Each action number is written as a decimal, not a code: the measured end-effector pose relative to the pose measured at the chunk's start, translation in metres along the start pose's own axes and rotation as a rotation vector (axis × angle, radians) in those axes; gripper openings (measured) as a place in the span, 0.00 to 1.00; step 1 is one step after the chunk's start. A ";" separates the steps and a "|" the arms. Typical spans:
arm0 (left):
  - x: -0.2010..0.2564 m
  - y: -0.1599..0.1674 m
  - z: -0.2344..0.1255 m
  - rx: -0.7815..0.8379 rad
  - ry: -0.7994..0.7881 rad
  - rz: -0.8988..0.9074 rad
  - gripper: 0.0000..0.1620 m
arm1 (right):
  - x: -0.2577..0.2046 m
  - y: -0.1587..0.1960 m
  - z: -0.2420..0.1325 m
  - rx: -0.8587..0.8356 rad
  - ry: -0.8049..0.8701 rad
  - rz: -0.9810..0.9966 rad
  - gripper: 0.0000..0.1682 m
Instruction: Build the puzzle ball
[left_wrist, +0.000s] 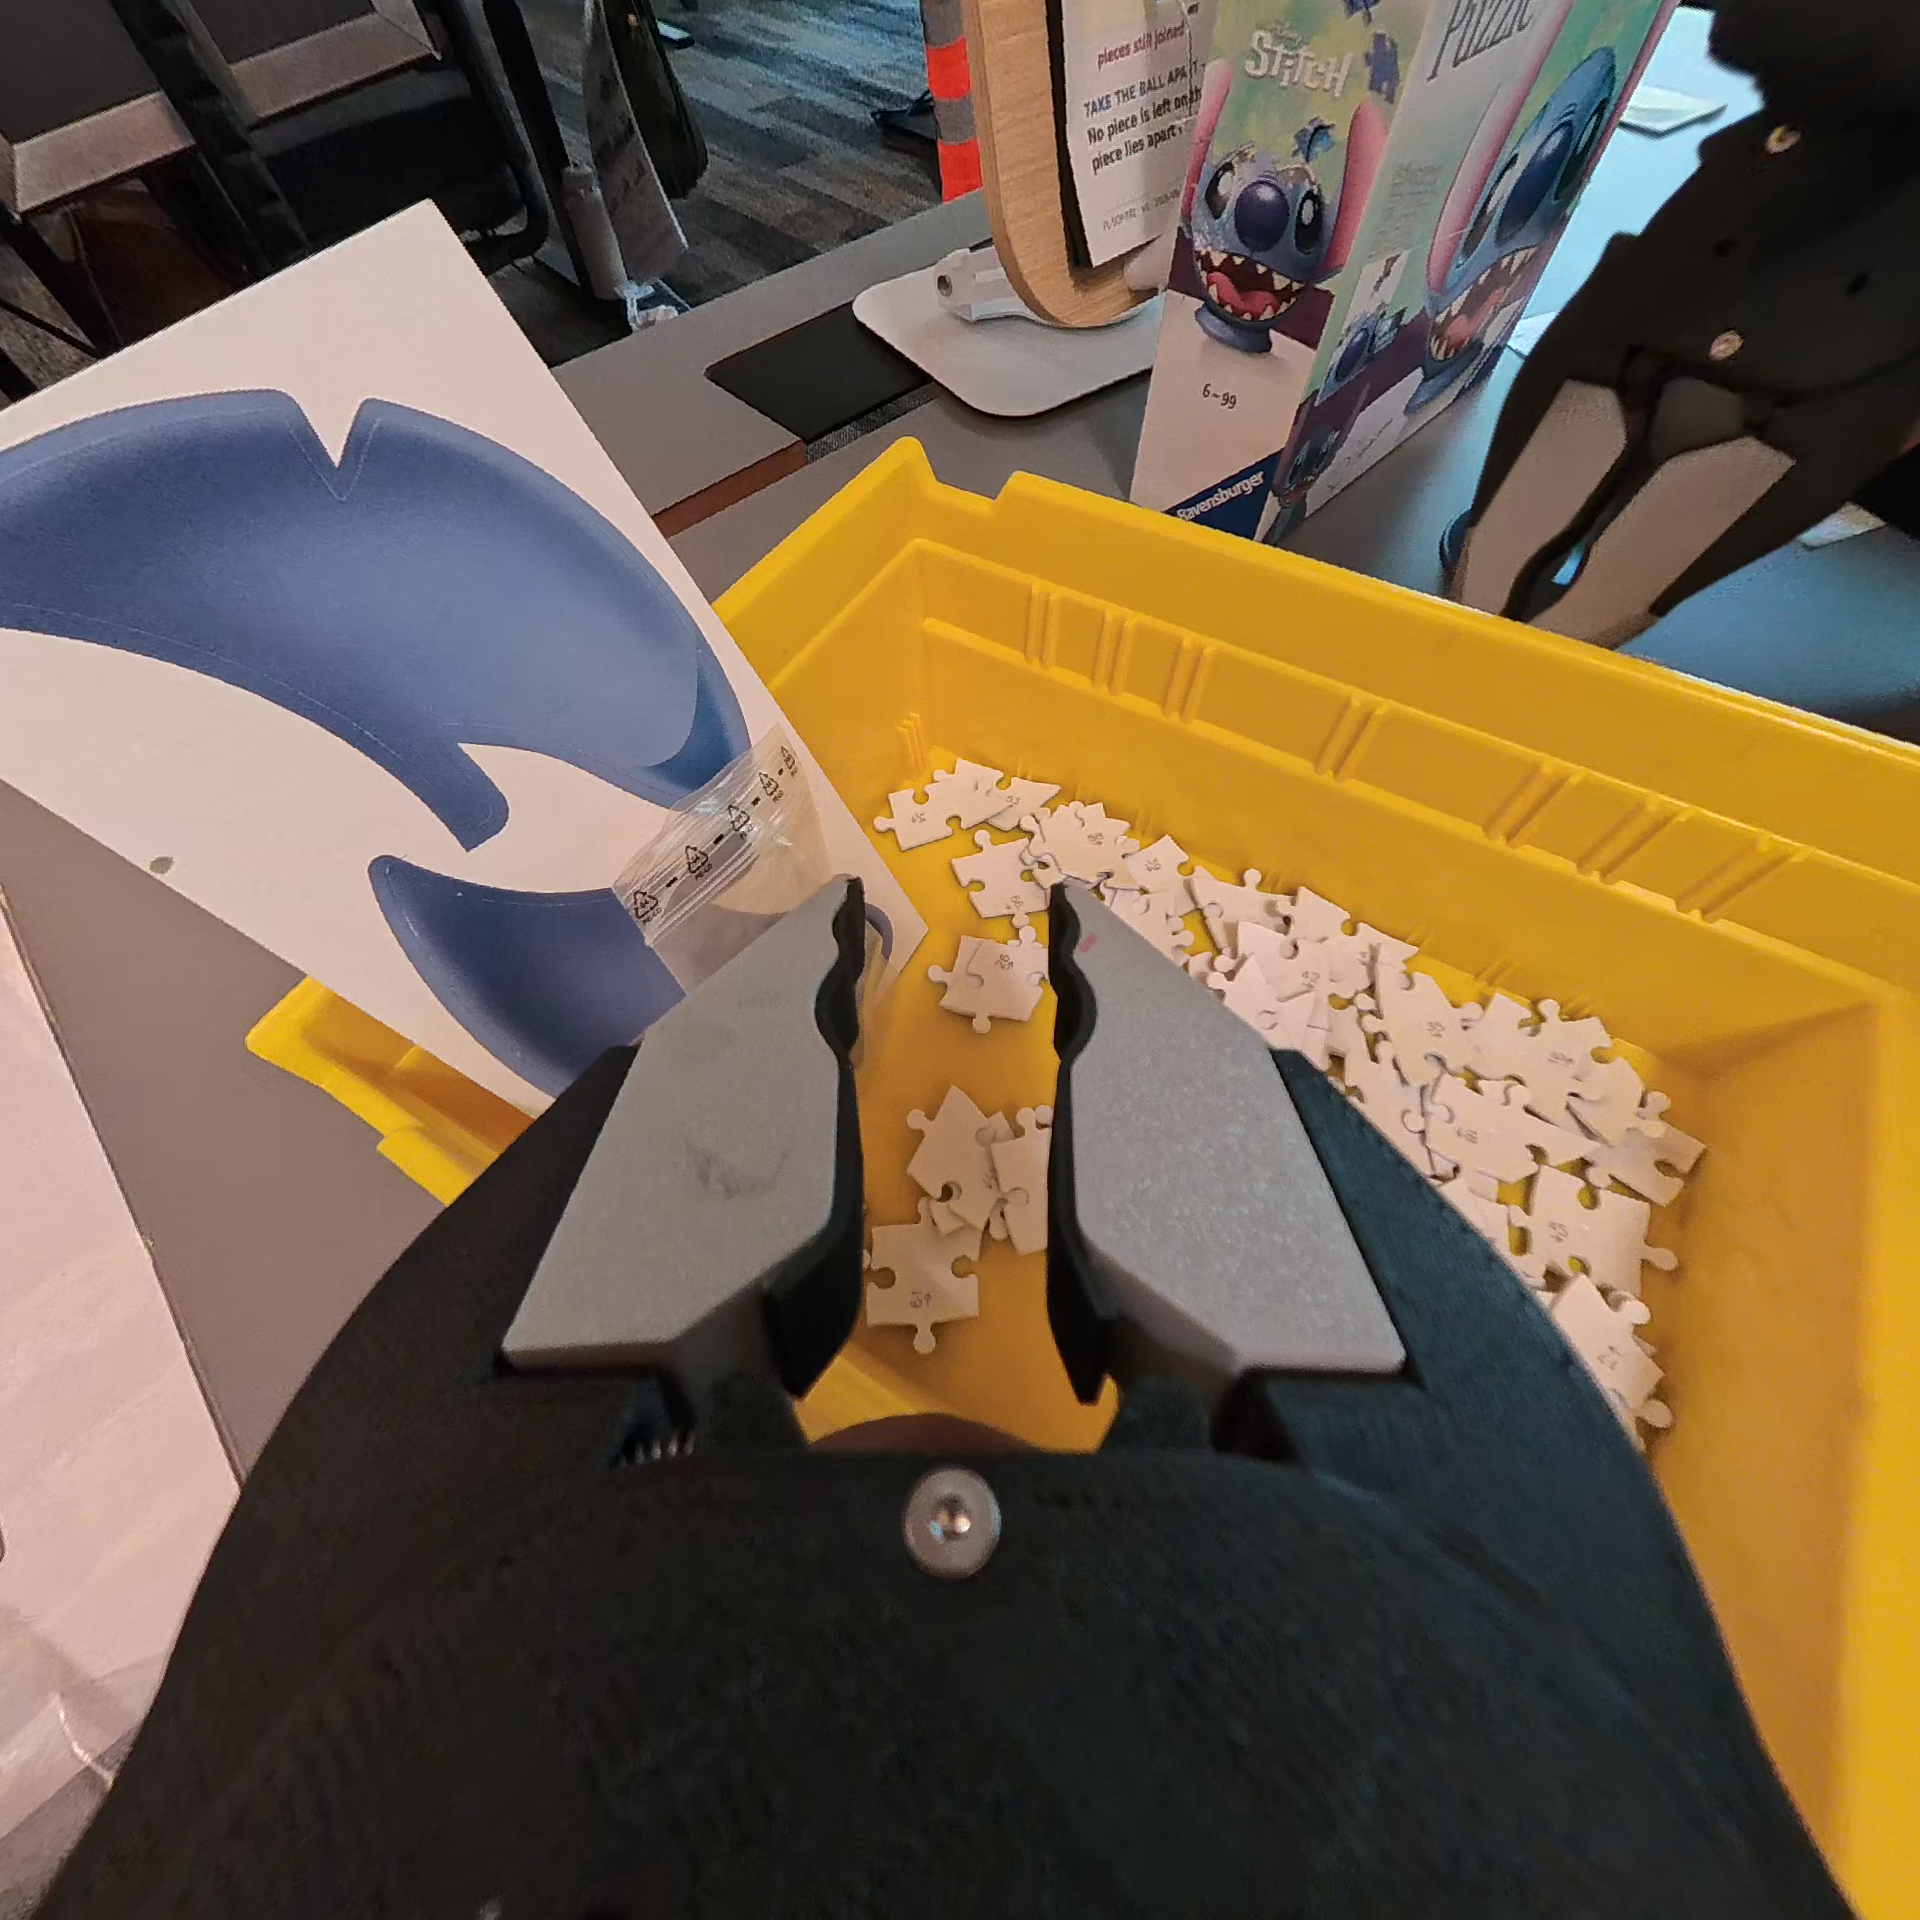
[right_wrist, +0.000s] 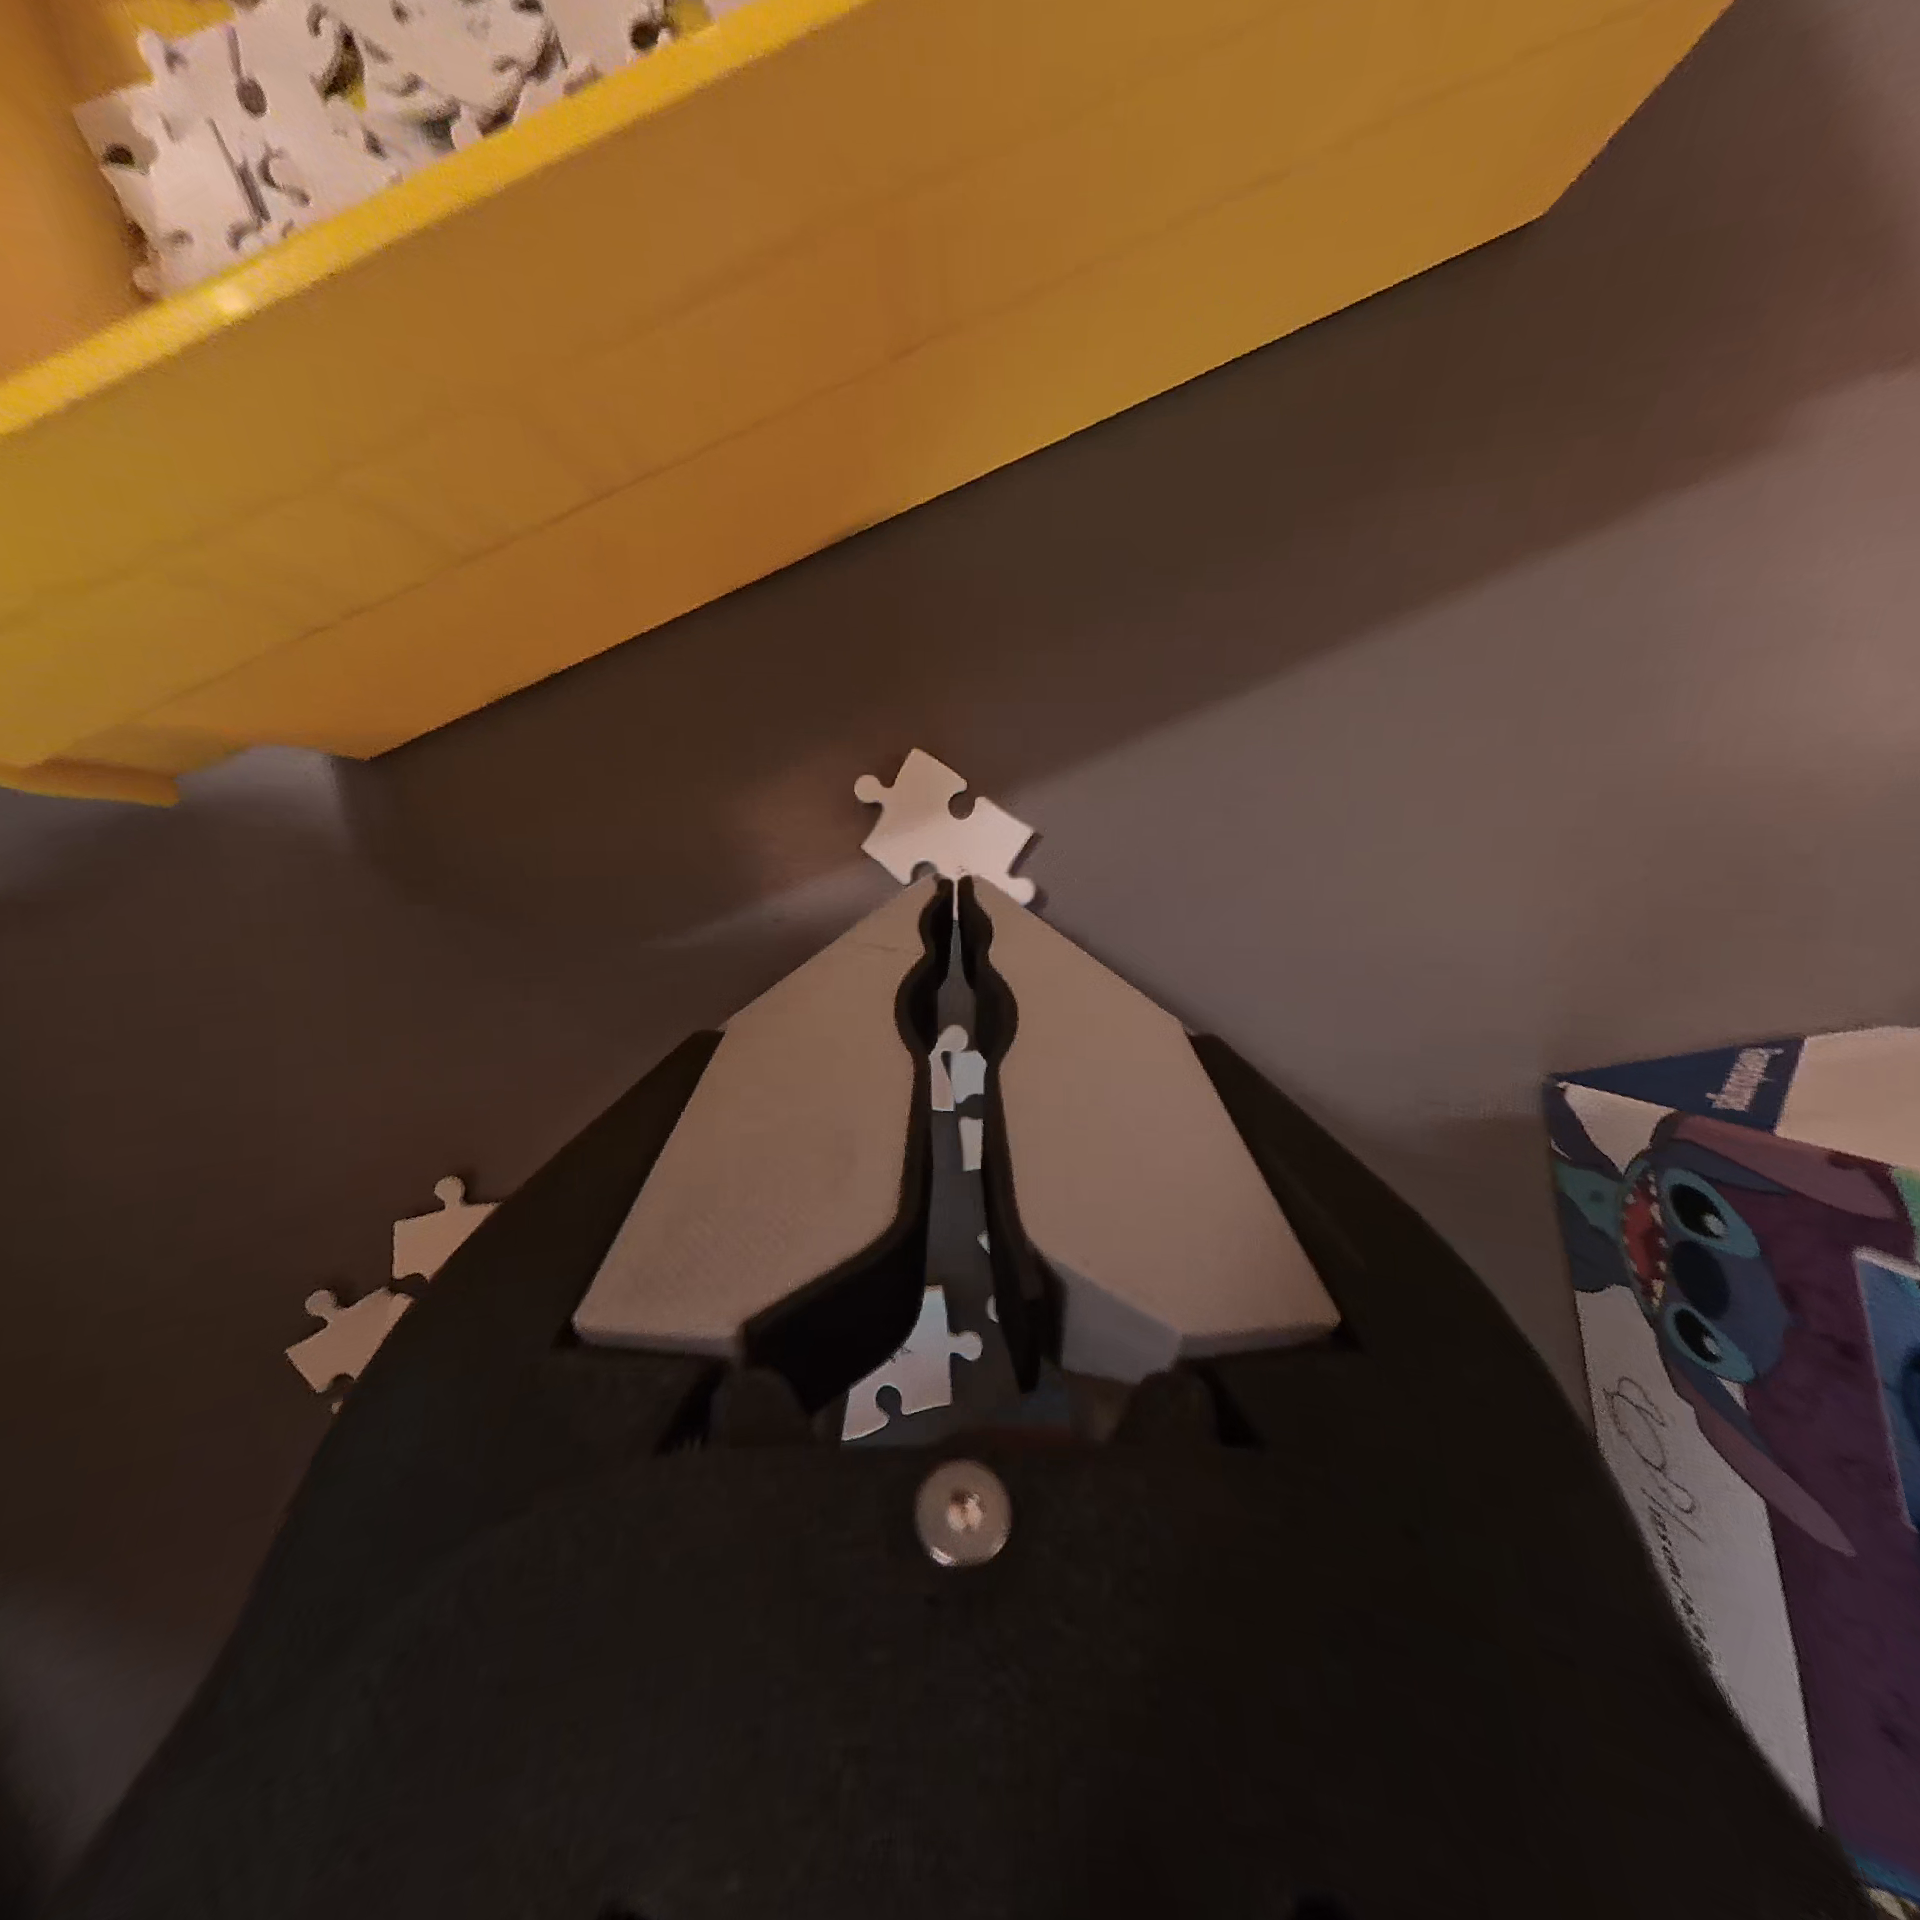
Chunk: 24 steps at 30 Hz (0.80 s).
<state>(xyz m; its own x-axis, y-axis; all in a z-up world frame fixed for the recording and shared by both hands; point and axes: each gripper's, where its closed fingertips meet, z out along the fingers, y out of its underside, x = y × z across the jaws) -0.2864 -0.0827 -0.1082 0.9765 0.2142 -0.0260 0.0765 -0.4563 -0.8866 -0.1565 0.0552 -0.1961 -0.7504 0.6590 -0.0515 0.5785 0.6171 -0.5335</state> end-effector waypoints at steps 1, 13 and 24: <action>0.000 0.000 0.000 0.000 -0.001 0.001 0.20 | 0.001 -0.001 -0.001 0.012 -0.003 0.012 0.00; 0.000 0.000 0.000 -0.002 -0.002 0.004 0.20 | 0.007 0.005 -0.002 -0.010 0.026 0.008 0.00; 0.000 0.000 0.000 -0.002 -0.002 0.003 0.20 | 0.015 -0.001 -0.009 0.023 0.063 0.024 0.02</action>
<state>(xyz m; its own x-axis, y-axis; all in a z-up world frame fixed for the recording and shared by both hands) -0.2867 -0.0828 -0.1086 0.9763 0.2143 -0.0296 0.0738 -0.4585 -0.8856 -0.1652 0.0680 -0.1881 -0.7140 0.7001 -0.0116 0.5881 0.5907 -0.5524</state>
